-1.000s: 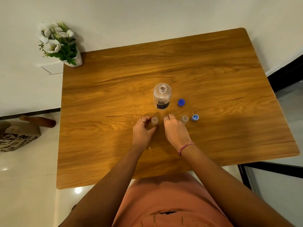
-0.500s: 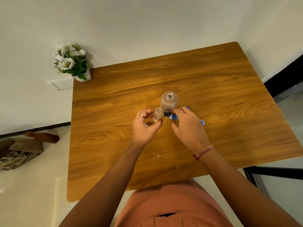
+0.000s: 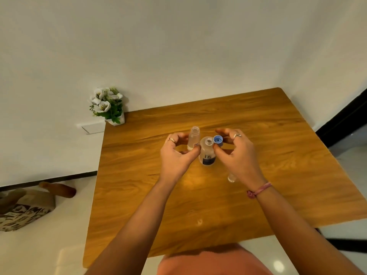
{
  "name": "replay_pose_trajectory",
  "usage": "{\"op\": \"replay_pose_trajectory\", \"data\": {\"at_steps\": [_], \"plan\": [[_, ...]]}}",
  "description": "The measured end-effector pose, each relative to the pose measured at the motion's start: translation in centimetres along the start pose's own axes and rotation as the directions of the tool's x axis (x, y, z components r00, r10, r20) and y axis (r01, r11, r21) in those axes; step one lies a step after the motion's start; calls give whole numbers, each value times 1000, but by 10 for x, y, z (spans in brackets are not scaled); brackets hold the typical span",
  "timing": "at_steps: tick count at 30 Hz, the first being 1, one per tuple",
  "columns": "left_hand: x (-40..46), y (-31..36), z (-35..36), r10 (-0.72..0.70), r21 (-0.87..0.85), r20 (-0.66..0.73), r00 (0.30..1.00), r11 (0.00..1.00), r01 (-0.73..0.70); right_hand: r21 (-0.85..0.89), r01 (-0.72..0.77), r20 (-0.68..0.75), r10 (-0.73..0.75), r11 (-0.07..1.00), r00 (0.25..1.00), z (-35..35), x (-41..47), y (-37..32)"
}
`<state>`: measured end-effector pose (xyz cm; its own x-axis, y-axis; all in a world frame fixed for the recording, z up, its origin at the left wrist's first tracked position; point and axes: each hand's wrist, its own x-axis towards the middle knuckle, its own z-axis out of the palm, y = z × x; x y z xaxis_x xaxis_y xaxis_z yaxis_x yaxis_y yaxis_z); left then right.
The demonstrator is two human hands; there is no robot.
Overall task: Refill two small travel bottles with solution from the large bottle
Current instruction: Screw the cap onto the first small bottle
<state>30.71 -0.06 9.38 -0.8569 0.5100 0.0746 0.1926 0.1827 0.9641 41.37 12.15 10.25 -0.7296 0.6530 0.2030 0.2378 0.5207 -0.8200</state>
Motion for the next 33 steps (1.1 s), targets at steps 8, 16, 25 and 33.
{"op": "replay_pose_trajectory", "data": {"at_steps": [8, 16, 25, 33], "plan": [[20, 54, 12, 81, -74, -92, 992, 993, -88, 367, 16, -31, -5, 930, 1000, -45, 37, -22], [45, 116, 35, 143, -156, -137, 980, 974, -164, 544, 165, -87, -140, 823, 986, -94, 91, -63], [68, 159, 49, 208, -194, -164, 964, 952, -238, 600, 202, -77, -195, 774, 978, -128, 131, -92], [84, 187, 46, 219, -254, -208, 953, 929, -269, 659, 235, -35, -283, 714, 958, -148, 160, -115]]}}
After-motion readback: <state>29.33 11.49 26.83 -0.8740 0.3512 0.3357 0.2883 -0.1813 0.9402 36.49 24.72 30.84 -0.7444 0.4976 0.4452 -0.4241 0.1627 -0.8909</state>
